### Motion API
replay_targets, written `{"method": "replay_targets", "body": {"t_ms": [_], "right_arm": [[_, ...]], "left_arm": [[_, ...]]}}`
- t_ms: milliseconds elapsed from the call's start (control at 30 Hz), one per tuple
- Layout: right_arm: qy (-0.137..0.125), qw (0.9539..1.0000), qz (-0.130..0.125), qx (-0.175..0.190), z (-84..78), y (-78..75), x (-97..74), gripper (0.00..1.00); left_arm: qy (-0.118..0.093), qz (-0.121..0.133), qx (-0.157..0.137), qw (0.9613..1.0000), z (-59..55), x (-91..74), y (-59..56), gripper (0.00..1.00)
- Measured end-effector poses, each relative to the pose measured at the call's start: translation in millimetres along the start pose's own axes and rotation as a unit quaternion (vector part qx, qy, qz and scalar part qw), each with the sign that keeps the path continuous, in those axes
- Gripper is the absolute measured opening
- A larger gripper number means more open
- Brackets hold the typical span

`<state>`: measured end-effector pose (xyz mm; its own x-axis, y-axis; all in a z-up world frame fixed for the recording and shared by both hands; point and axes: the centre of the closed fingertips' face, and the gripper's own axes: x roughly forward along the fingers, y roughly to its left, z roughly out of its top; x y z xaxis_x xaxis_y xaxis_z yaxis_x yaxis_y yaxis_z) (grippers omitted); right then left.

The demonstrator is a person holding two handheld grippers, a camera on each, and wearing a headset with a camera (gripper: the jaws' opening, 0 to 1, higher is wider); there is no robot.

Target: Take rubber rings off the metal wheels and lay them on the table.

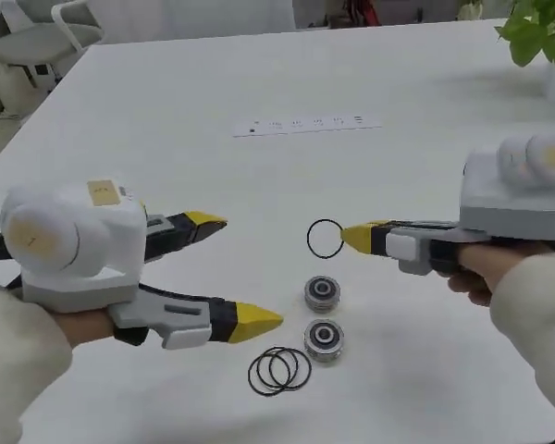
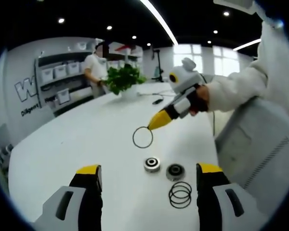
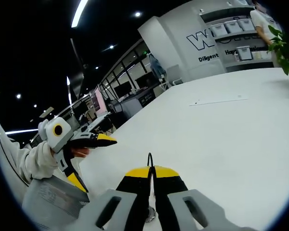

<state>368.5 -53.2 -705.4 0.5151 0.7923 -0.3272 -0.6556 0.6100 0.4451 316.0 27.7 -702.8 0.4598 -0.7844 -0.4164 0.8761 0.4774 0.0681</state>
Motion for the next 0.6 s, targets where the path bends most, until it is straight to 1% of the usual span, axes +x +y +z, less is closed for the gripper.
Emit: {"method": "replay_targets", "body": {"t_ms": [67, 133, 300, 400, 500, 600], "right_arm": [[-0.003, 1.0, 0.007, 0.004, 2.8, 5.4, -0.3, 0.0], [-0.002, 0.9999, 0.016, 0.006, 3.1, 11.5, 0.1, 0.0], [0.011, 0.9993, 0.036, 0.008, -1.9, 25.1, 2.4, 0.0], [0.021, 0.9988, 0.042, 0.012, -6.3, 29.6, 3.7, 0.0], [0.026, 0.9983, 0.049, 0.014, -8.3, 33.9, 3.8, 0.0], [0.032, 0.9976, 0.058, 0.019, -11.0, 39.7, 4.5, 0.0]], "left_arm": [[-0.003, 0.002, 0.002, 1.0, 0.3, -4.4, 0.0, 0.85], [-0.005, 0.008, 0.0, 1.0, 0.3, -9.2, 2.3, 0.85], [-0.015, 0.021, -0.01, 0.9996, 0.1, -20.9, 6.8, 0.89], [-0.015, 0.023, -0.007, 0.9996, -1.4, -26.0, 5.7, 0.92], [-0.012, 0.025, -0.003, 0.9996, -4.1, -31.0, 5.3, 0.92], [-0.014, 0.019, -0.007, 0.9997, -7.2, -34.2, 2.1, 0.94]]}}
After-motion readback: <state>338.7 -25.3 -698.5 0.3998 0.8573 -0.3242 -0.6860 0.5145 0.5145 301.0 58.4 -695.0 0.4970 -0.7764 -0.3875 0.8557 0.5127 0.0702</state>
